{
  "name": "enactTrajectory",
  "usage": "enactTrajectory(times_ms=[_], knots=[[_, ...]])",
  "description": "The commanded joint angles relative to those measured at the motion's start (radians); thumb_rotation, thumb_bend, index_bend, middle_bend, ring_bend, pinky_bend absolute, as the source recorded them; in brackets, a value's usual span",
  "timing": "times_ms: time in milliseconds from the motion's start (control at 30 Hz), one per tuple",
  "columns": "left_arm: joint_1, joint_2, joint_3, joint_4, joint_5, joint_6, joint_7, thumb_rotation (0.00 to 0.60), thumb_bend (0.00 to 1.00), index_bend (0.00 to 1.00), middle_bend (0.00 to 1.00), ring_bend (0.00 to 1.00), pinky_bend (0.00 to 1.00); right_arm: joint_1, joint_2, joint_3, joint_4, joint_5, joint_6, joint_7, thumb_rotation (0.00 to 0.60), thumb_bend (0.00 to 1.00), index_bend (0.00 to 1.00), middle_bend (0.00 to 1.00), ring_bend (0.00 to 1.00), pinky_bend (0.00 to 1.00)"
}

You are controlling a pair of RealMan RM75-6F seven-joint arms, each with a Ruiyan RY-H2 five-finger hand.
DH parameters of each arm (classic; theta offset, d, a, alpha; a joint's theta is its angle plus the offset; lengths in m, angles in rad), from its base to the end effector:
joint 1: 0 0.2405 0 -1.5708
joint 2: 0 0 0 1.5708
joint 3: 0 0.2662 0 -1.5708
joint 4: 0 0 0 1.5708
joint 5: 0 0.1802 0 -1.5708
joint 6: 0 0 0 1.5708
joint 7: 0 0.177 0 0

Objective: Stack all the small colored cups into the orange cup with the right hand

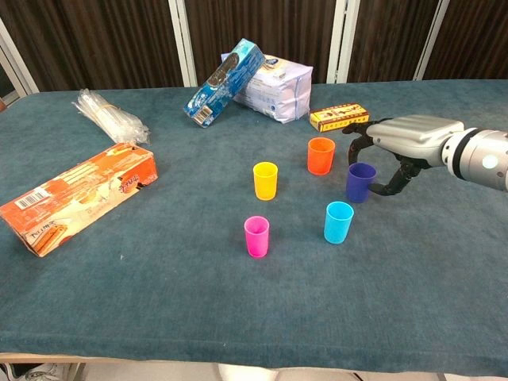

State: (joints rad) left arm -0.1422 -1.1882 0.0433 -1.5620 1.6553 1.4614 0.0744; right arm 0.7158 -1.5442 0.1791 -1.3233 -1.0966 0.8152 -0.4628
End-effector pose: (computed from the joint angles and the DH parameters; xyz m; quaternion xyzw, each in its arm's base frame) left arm -0.2854 0.2091 0.1429 -0.6824 -0.3473 -0.3806 0.5185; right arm -0.1981 -0.3874 -0.0020 0.7809 -0.3360 0.2646 0.4552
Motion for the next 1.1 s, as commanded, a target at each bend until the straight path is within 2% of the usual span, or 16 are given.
enactTrajectory(times_ms=[33, 233, 400, 533, 700, 1100], knots=[[0.000, 0.000, 0.000, 0.000, 0.000, 0.000, -0.001, 0.600, 0.46, 0.00, 0.00, 0.00, 0.05, 0.004, -0.004, -0.002, 0.002, 0.008, 0.008, -0.001, 0.600, 0.51, 0.50, 0.00, 0.00, 0.00], [-0.001, 0.001, 0.000, 0.000, -0.002, -0.002, -0.004, 0.600, 0.46, 0.00, 0.00, 0.00, 0.05, -0.004, 0.014, 0.021, -0.035, 0.002, 0.050, 0.063, 0.600, 0.51, 0.55, 0.01, 0.00, 0.00], [-0.002, 0.002, 0.000, -0.001, -0.004, -0.004, -0.005, 0.600, 0.46, 0.00, 0.00, 0.00, 0.05, -0.017, 0.029, 0.067, -0.065, -0.026, 0.137, 0.126, 0.600, 0.51, 0.55, 0.02, 0.00, 0.00], [-0.005, 0.000, -0.002, -0.001, -0.011, -0.013, -0.002, 0.600, 0.46, 0.00, 0.00, 0.00, 0.05, 0.012, 0.003, 0.113, -0.046, 0.013, 0.170, 0.092, 0.600, 0.51, 0.56, 0.02, 0.00, 0.00], [-0.009, -0.004, -0.006, 0.002, -0.018, -0.019, 0.000, 0.600, 0.46, 0.00, 0.00, 0.00, 0.05, 0.073, -0.063, 0.142, 0.027, 0.092, 0.154, 0.004, 0.600, 0.51, 0.56, 0.02, 0.00, 0.00], [-0.010, -0.001, -0.009, 0.003, -0.028, -0.022, -0.004, 0.600, 0.46, 0.00, 0.00, 0.00, 0.05, 0.128, -0.163, 0.130, 0.152, 0.135, 0.117, -0.006, 0.600, 0.51, 0.55, 0.02, 0.00, 0.00]])
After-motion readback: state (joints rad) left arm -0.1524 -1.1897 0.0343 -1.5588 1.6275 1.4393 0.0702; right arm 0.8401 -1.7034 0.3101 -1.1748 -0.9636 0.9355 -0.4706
